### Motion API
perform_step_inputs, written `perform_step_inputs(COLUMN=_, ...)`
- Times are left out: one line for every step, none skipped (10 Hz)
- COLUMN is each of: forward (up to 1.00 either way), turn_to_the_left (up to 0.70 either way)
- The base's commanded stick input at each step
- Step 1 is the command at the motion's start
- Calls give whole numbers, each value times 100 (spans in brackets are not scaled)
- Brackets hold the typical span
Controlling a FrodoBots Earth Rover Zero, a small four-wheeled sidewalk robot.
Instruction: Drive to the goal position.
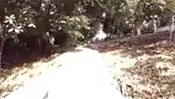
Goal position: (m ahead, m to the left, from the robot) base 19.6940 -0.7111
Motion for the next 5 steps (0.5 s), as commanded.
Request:
perform_step_inputs(forward=70, turn_to_the_left=0)
perform_step_inputs(forward=70, turn_to_the_left=0)
perform_step_inputs(forward=70, turn_to_the_left=0)
perform_step_inputs(forward=70, turn_to_the_left=0)
perform_step_inputs(forward=70, turn_to_the_left=0)
